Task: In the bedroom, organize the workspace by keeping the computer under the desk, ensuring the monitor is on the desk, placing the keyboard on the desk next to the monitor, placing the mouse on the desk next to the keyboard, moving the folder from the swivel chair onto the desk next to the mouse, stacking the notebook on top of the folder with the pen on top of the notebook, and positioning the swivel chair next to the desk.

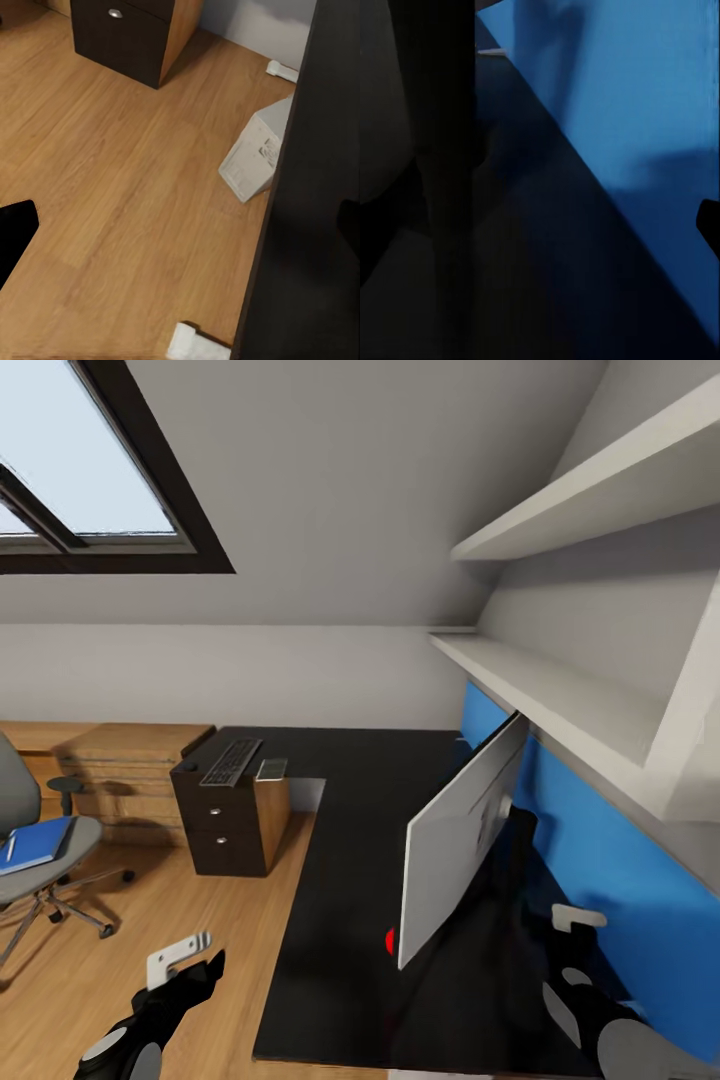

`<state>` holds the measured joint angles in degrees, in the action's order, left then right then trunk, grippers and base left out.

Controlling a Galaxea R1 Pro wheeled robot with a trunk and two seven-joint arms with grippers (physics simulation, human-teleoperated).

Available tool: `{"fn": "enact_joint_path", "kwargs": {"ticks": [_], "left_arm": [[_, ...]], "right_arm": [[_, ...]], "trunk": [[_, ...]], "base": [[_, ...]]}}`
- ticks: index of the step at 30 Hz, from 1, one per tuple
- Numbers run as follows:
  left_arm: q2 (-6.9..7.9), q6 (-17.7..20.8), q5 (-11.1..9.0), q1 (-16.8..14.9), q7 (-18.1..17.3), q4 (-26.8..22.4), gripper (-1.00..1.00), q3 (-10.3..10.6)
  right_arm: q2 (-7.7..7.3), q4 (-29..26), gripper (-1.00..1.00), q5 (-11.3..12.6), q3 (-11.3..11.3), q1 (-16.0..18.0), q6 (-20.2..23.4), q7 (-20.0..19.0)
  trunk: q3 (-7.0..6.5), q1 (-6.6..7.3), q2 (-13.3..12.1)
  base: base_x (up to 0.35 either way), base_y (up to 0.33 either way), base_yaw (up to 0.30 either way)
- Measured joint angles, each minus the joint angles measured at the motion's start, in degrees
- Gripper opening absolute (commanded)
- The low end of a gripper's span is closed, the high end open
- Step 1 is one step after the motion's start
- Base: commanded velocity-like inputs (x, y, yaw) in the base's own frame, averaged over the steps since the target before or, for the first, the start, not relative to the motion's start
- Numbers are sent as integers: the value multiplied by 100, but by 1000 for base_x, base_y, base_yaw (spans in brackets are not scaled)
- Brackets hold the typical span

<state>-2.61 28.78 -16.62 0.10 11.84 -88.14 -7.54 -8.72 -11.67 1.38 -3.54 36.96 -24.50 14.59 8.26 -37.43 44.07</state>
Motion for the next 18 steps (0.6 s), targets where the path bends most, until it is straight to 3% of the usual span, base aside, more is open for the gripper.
{"fn": "enact_joint_path", "kwargs": {"ticks": [3, 8, 9, 11, 12, 14, 18], "left_arm": [[0, -4, 0, 0, 0, 0, 100, 0], [0, -8, 0, 0, 0, 0, 100, 0], [0, -8, 0, 0, 0, 0, 100, 0], [0, -8, 3, 0, 0, 0, 100, 0], [0, -8, 3, 0, 0, -1, 100, -1], [0, -11, 2, 0, -1, -1, 100, 0], [-1, -14, 2, 0, 0, -1, 100, 0]], "right_arm": [[9, -74, 100, 6, 2, 0, 26, 8], [117, -1009, 100, 19, -26, -16, 855, 1], [136, -1406, 100, 24, -32, -48, 1161, -3], [168, -2197, 100, 39, -40, -246, 1625, -5], [236, -3041, 100, 45, -41, -658, 2074, 5], [351, -3925, 100, 45, -44, -1150, 2534, 20], [699, -5138, 100, 23, -40, -1704, 3224, 85]], "trunk": [[0, 0, 0], [0, 0, 0], [-1, 0, 1], [0, 0, 0], [1, 1, 1], [1, 1, 1], [0, 2, 0]], "base": [[-335, 83, 0], [-335, 100, 0], [-335, 103, 0], [-330, 119, 0], [-319, 146, 0], [-300, 177, 0], [-237, 235, 0]]}}
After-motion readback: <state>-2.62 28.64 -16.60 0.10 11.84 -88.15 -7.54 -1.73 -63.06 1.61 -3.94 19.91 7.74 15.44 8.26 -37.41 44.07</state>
